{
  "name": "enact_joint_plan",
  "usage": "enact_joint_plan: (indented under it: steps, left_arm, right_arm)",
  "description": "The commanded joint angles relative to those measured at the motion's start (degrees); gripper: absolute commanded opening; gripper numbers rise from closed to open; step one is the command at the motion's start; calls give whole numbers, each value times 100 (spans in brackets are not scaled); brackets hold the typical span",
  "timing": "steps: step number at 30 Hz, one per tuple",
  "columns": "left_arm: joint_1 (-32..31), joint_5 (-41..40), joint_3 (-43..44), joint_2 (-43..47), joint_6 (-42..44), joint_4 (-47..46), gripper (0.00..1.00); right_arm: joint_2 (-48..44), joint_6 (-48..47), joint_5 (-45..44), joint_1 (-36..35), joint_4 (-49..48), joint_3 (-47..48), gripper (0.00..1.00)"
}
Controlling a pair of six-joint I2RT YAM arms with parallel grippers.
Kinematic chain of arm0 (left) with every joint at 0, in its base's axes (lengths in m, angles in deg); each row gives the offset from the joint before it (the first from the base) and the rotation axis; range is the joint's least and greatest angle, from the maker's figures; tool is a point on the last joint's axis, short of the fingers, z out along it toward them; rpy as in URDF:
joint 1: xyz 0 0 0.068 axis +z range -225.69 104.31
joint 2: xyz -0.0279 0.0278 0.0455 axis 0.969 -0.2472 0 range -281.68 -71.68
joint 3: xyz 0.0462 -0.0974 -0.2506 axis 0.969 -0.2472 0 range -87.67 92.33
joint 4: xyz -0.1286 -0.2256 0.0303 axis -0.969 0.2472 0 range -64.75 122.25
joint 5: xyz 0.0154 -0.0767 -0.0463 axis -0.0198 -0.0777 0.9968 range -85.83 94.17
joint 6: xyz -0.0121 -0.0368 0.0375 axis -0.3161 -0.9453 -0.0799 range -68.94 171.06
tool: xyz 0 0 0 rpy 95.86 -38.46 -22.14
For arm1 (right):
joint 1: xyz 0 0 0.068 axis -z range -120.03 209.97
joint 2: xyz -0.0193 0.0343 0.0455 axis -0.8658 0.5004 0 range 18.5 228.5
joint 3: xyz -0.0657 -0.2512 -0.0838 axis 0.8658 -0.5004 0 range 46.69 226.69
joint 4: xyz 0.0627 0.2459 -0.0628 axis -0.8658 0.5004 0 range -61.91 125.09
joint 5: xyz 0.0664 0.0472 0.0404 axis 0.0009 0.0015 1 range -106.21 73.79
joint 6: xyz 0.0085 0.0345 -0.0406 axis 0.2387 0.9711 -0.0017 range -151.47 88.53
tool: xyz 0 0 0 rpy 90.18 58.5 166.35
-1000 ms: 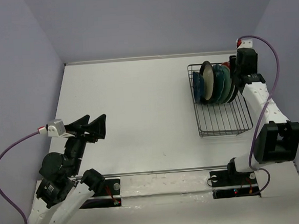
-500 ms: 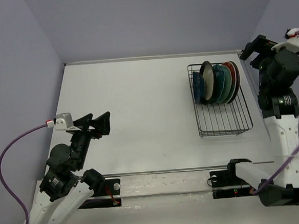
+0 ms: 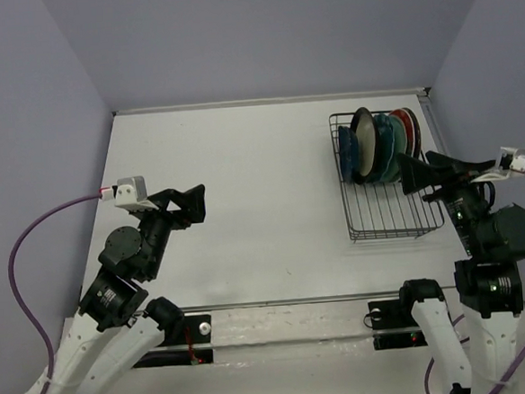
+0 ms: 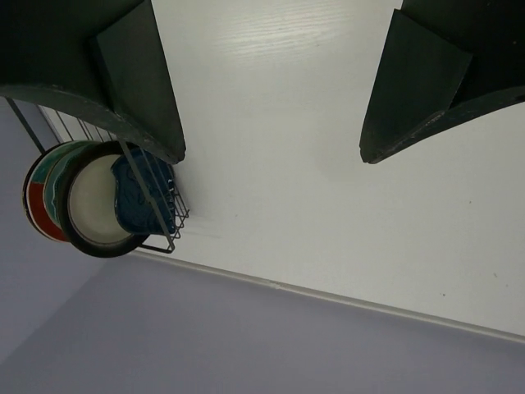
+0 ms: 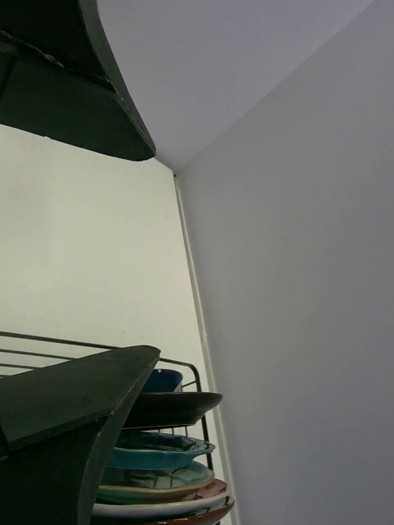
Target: Load the plates into the dish rack
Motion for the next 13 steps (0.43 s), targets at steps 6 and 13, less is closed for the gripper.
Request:
enact_joint_plan:
  steps: [6, 13]
  left_arm:
    - [27, -25, -7, 93, -308, -1036, 99]
    - [27, 371, 89, 32, -370, -1047, 99]
  right_arm:
    - [-1284, -505, 36, -9, 645, -217, 100]
    - [-1337, -646, -184, -9, 935, -32, 100]
